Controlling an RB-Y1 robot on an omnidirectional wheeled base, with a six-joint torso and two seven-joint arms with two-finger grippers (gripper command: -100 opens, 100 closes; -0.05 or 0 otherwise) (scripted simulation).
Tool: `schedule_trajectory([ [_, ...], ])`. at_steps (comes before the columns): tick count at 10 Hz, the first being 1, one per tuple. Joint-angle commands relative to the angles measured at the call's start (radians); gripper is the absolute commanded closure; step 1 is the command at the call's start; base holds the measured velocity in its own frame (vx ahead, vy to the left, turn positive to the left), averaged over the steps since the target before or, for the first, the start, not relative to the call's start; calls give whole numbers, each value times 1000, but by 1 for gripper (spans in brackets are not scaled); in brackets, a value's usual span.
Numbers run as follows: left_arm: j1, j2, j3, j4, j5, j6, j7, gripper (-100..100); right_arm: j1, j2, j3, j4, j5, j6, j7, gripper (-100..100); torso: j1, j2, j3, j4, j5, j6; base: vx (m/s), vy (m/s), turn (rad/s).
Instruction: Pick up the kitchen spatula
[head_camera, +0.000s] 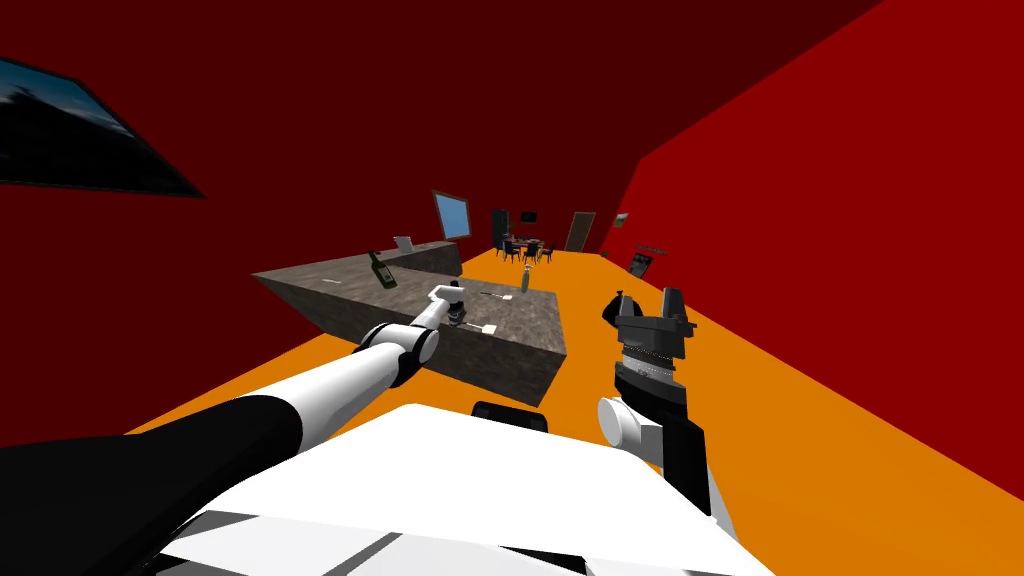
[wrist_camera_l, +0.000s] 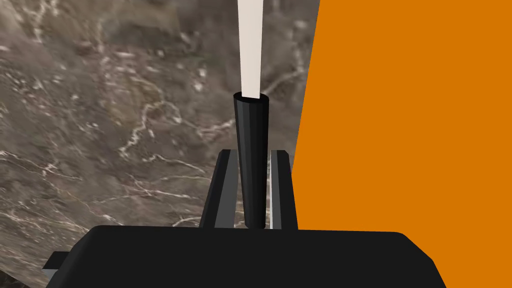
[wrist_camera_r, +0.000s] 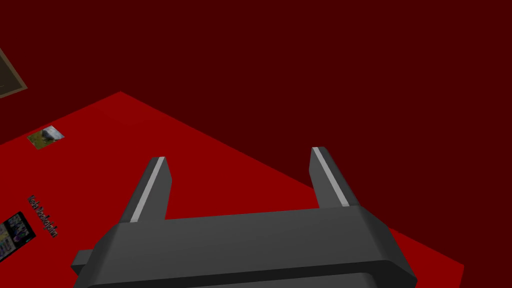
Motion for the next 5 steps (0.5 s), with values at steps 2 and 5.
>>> schedule_trajectory([
  [2, 16, 13, 29, -28, 0, 16, -60, 100, 0, 0, 0, 0, 0, 0, 0, 0, -2, 0, 0, 0, 0, -1, 42, -133, 133],
  [5, 28, 34, 68, -46, 1, 28, -139, 100, 0, 0, 0, 0, 0, 0, 0, 0, -2, 0, 0, 0, 0, 0, 57, -121, 123],
])
